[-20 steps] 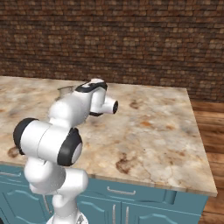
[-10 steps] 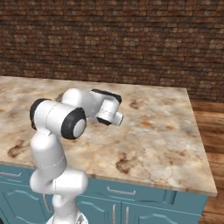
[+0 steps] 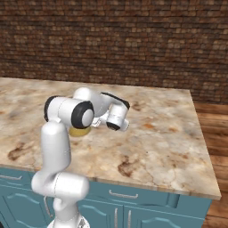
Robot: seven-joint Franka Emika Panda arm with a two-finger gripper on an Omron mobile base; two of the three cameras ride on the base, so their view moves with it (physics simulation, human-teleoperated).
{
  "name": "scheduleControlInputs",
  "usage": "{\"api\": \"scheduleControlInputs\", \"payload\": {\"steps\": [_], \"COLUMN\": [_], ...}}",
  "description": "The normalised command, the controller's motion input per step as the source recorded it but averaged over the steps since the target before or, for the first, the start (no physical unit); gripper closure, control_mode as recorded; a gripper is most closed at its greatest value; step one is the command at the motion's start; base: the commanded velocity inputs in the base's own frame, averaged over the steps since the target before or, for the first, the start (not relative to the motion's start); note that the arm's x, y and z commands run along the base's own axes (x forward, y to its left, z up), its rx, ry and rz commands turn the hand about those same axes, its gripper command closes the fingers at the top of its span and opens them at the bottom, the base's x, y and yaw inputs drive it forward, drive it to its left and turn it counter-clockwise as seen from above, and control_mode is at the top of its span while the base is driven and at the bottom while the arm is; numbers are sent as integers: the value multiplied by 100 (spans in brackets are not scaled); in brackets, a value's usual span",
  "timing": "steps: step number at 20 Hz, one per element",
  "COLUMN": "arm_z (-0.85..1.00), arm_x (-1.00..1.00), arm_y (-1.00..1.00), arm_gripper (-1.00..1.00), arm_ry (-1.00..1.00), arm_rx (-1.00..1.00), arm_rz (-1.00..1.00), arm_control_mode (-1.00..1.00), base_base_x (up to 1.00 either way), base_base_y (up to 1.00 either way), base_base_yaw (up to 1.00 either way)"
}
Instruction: Place the pitcher and cup on the dining counter for serving.
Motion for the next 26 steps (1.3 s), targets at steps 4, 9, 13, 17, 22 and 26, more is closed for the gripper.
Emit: {"api": "scheduleControlInputs", "payload": {"steps": [4, 9, 13, 17, 22, 26], "arm_z": [-35, -18, -1, 0, 1, 46], "arm_x": [1, 0, 0, -4, -6, -20], "arm_y": [-14, -3, -3, -35, -68, -57], "arm_gripper": [100, -100, -100, -100, -100, -100], "arm_ry": [9, 7, 0, 1, 13, 29], "arm_rx": [0, -2, 0, 0, -5, -11], "arm_rz": [0, 0, 0, 0, 0, -8], "arm_control_mode": [-100, -100, -100, -100, -100, -100], "base_base_x": [0, 0, 0, 0, 0, 0], "base_base_y": [0, 0, 0, 0, 0, 0], "base_base_yaw": [0, 0, 0, 0, 0, 0]}}
